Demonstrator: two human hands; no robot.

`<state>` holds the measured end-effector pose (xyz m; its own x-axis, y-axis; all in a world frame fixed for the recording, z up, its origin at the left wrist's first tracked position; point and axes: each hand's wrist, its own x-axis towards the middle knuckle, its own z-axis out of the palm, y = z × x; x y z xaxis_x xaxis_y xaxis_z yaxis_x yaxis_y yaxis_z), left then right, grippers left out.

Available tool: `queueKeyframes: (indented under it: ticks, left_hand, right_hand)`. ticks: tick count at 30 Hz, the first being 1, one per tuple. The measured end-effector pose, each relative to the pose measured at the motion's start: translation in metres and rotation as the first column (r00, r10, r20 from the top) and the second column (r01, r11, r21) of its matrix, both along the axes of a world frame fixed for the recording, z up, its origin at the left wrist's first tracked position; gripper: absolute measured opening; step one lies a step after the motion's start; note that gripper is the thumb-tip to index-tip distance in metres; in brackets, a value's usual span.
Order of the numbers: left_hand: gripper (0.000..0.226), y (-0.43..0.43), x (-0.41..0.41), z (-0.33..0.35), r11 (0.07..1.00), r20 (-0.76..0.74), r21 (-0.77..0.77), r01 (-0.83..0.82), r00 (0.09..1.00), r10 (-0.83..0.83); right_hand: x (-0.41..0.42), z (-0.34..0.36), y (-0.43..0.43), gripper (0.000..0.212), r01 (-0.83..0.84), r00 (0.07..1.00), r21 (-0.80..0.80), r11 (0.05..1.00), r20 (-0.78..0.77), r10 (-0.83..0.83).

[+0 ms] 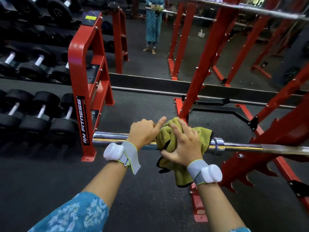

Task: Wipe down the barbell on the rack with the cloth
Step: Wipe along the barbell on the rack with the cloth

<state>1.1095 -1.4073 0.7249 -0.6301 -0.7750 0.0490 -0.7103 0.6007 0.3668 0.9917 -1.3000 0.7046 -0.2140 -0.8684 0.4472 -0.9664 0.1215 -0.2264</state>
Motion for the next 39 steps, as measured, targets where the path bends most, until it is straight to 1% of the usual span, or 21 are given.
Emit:
queueKeyframes:
  ticks: [4, 7, 10, 13, 16, 18, 20, 22, 23, 27, 31, 33, 36, 38, 39]
  left_hand:
    - [0.069, 0.004, -0.013, -0.007, 0.998, 0.012, -0.043, 0.043, 0.999, -0.042]
    - [0.075, 0.001, -0.013, -0.016, 0.995, 0.020, -0.085, 0.059, 0.998, -0.057]
    - [0.078, 0.000, -0.013, -0.020, 0.993, 0.002, -0.104, 0.059, 0.998, -0.059]
    - [0.078, 0.002, -0.011, -0.019, 0.991, -0.017, -0.120, 0.055, 0.998, -0.057]
    - [0.071, 0.004, -0.009, -0.017, 0.993, -0.050, -0.115, 0.022, 0.998, -0.028]
    - [0.069, 0.004, -0.008, -0.015, 0.998, -0.088, -0.066, 0.001, 0.996, -0.007]
    - [0.070, 0.003, -0.006, -0.013, 1.000, -0.114, -0.025, -0.007, 0.993, 0.004]
    - [0.072, 0.004, -0.004, -0.011, 1.000, -0.103, -0.001, -0.014, 0.995, 0.014]
    - [0.074, 0.004, -0.004, -0.011, 1.000, -0.091, 0.005, -0.017, 0.996, 0.018]
    - [0.084, 0.004, -0.005, -0.011, 0.999, -0.054, 0.026, -0.041, 0.998, 0.042]
    - [0.081, 0.006, -0.007, -0.013, 0.999, -0.033, -0.002, -0.033, 0.999, 0.033]
    - [0.077, 0.008, -0.008, -0.011, 0.999, -0.016, -0.016, -0.027, 0.999, 0.027]
    - [0.080, 0.006, -0.009, -0.012, 0.999, 0.025, -0.027, -0.024, 0.999, 0.025]
    - [0.080, 0.002, -0.008, -0.014, 0.999, 0.002, 0.011, -0.040, 0.999, 0.040]
    - [0.076, 0.002, -0.007, -0.013, 0.998, -0.021, 0.030, -0.052, 0.998, 0.053]
  right_hand:
    - [-0.029, 0.003, 0.013, 0.078, 0.138, 0.990, -0.037, 0.990, 0.017, -0.138]
    - [-0.039, 0.002, 0.017, 0.074, 0.292, 0.956, -0.051, 0.955, 0.026, -0.291]
    - [-0.033, 0.005, 0.012, 0.069, 0.378, 0.924, -0.025, 0.925, 0.064, -0.376]
    - [-0.018, 0.007, 0.003, 0.061, 0.353, 0.934, 0.007, 0.935, 0.060, -0.353]
    - [0.007, 0.005, -0.006, 0.061, 0.272, 0.962, -0.020, 0.962, 0.008, -0.272]
    - [0.020, 0.003, -0.009, 0.064, 0.219, 0.975, -0.034, 0.975, -0.037, -0.220]
    - [0.020, 0.002, -0.006, 0.071, 0.148, 0.988, -0.038, 0.988, -0.048, -0.149]
    - [0.005, -0.002, 0.003, 0.077, 0.072, 0.995, -0.023, 0.997, -0.068, -0.073]
    - [-0.005, -0.004, 0.009, 0.079, 0.059, 0.995, -0.015, 0.998, -0.074, -0.060]
    - [-0.037, -0.003, 0.031, 0.078, 0.118, 0.993, -0.012, 0.993, -0.004, -0.118]
    - [-0.032, -0.001, 0.028, 0.076, 0.167, 0.986, 0.013, 0.986, -0.017, -0.166]
    - [-0.019, -0.001, 0.020, 0.077, 0.151, 0.988, 0.030, 0.988, -0.043, -0.150]
    - [0.007, -0.002, 0.005, 0.079, 0.105, 0.993, 0.044, 0.994, -0.057, -0.102]
    - [0.018, -0.002, -0.002, 0.079, 0.086, 0.995, 0.041, 0.995, -0.048, -0.084]
    - [0.019, -0.002, -0.002, 0.079, 0.075, 0.996, 0.035, 0.997, -0.043, -0.074]
